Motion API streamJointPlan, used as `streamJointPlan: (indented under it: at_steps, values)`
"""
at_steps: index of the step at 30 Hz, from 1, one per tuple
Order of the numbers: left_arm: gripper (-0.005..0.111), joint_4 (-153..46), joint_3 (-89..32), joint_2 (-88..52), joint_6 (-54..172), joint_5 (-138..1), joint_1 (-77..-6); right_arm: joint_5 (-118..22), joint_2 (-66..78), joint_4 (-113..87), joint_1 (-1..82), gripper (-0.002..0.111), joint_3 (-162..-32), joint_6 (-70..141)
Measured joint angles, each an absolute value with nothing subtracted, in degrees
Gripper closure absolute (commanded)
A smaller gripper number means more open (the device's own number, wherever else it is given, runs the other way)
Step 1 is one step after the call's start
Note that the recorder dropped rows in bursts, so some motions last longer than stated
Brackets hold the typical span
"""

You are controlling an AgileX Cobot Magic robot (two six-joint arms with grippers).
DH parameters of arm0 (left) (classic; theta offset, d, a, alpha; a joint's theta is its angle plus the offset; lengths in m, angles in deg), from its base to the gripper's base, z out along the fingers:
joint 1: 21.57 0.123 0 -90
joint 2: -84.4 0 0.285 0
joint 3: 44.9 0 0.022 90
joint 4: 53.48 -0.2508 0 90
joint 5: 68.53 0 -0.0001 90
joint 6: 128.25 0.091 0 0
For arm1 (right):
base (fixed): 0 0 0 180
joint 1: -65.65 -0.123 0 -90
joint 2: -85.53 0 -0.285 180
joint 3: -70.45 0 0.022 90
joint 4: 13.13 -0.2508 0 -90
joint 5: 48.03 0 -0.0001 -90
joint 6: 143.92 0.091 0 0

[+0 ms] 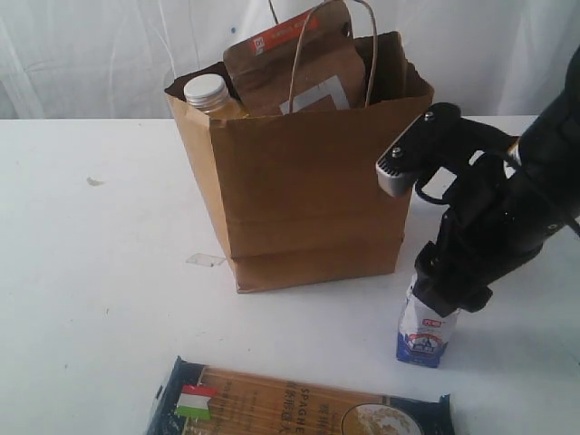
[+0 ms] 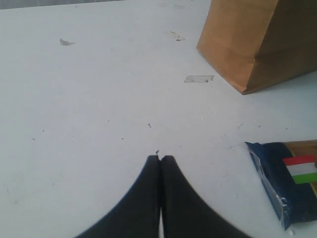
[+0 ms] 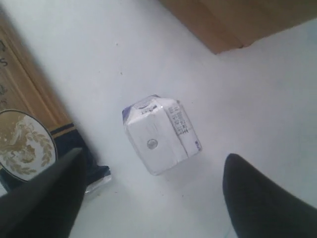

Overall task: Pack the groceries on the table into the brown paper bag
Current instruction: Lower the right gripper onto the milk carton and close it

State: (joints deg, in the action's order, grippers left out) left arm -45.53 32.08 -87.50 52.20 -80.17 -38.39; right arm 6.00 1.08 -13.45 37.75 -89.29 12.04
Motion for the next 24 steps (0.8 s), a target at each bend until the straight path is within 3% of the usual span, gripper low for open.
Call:
streamJointPlan:
  at_steps: [24]
  values:
    - [0.107, -45.5, 32.1, -87.5, 52.2, -80.2, -38.4, 4.5, -12.5, -11.4, 37.8, 0.037, -89.3, 2.0]
